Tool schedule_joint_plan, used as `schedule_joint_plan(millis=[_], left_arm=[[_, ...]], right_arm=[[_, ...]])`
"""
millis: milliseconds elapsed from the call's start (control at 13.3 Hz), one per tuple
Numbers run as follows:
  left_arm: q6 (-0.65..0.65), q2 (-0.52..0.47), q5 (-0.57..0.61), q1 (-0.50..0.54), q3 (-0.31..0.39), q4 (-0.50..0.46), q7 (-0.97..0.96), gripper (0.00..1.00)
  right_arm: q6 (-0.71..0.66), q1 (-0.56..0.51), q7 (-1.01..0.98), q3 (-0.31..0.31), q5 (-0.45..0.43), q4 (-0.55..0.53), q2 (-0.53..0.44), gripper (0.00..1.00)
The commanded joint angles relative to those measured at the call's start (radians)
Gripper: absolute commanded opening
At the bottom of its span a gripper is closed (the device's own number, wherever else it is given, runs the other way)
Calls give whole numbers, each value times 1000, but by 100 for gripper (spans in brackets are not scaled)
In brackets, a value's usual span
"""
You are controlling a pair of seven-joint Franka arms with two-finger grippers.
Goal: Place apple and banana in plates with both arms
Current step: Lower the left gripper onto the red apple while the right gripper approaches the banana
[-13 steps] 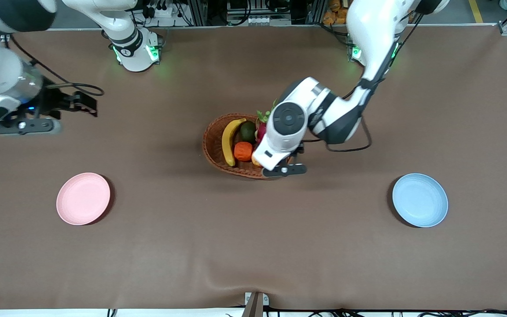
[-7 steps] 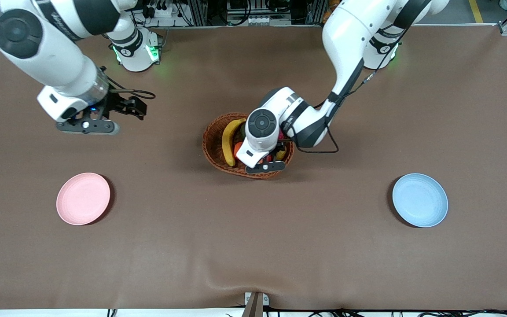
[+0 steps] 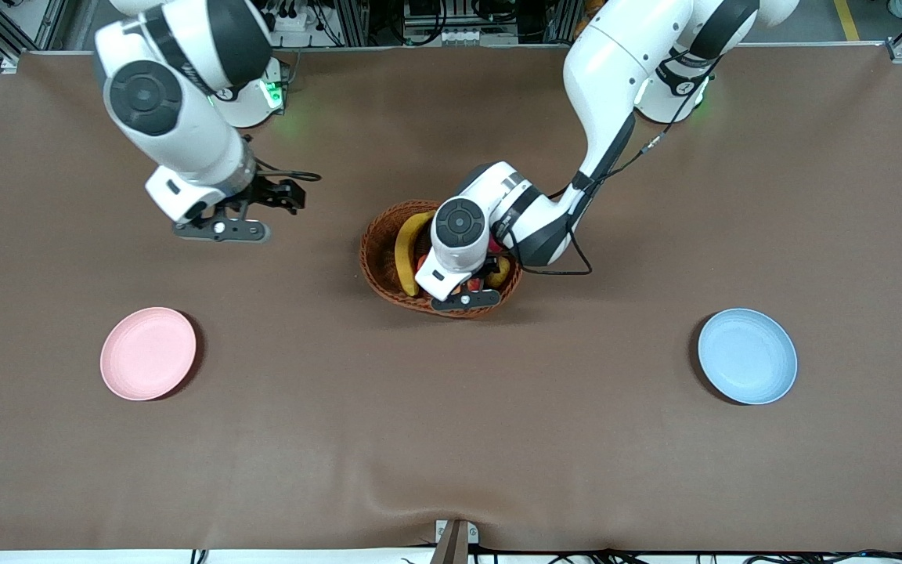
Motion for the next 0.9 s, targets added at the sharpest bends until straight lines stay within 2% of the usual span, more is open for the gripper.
schedule_joint_plan(millis=[0, 75, 375, 675, 825], left_arm=[[-3, 9, 20, -2, 10, 18, -7, 100], [-4, 10, 20, -4, 10, 18, -12, 100], [-44, 0, 20, -1, 10, 11, -10, 100], [-44, -7, 21, 27, 10, 16, 6, 94], [-44, -5, 18, 31, 10, 16, 14, 90]], right_arm=[[113, 55, 139, 6, -3, -74, 12, 100], [142, 63, 165, 8, -3, -79, 32, 100], [277, 75, 363, 81, -12, -97, 129, 100], [429, 78, 444, 92, -14, -182, 158, 100], [455, 89, 486, 92, -12, -177, 218, 100]])
